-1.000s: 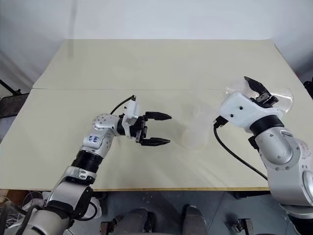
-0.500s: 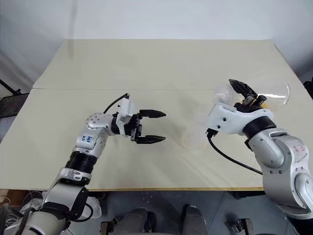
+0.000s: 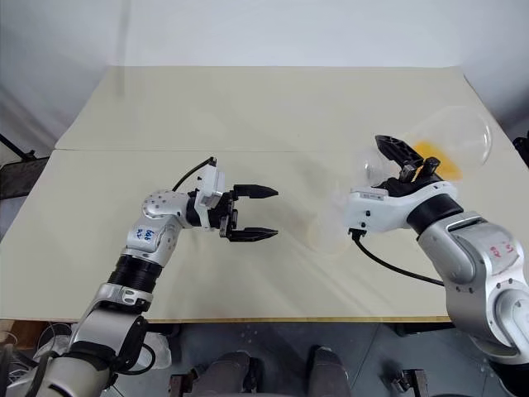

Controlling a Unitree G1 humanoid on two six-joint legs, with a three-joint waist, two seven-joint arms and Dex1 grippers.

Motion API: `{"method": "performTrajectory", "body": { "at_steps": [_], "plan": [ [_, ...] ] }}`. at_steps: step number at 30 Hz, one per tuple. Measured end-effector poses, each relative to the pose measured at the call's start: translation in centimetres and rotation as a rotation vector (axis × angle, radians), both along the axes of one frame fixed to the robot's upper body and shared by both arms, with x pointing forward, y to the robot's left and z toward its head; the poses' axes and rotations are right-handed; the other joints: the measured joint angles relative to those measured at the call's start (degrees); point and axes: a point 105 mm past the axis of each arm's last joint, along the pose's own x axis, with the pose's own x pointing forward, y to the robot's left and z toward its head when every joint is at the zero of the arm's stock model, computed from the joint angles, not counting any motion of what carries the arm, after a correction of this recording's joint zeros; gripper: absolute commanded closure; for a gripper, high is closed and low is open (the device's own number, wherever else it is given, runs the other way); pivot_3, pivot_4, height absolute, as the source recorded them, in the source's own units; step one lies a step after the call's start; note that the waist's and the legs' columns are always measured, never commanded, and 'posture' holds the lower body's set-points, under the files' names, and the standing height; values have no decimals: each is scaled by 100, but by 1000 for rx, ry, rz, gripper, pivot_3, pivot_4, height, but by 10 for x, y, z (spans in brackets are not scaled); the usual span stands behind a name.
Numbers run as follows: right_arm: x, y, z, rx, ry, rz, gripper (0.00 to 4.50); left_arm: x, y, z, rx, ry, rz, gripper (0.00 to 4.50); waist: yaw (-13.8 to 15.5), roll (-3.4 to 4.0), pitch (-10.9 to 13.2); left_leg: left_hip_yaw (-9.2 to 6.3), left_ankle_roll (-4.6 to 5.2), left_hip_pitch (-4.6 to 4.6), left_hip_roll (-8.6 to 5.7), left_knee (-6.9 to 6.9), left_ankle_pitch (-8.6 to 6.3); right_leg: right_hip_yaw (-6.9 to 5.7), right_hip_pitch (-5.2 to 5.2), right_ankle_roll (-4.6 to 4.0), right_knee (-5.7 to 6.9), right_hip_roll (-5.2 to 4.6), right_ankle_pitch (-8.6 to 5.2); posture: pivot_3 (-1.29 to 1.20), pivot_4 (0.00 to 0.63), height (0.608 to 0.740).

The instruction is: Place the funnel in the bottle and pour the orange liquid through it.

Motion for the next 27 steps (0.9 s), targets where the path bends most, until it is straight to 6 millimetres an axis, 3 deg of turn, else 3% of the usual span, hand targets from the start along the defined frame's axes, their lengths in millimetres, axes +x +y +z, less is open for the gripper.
{"method": "performTrajectory", "body": {
  "at_steps": [27],
  "plan": [
    [-3, -3, 5, -231, -97, 11, 2034, 2, 0, -1, -5, 5, 0, 0, 0, -1, 0, 0, -1, 0, 1, 0, 1, 0, 1, 0, 0, 1, 0, 0, 150, 740]
  ]
}}
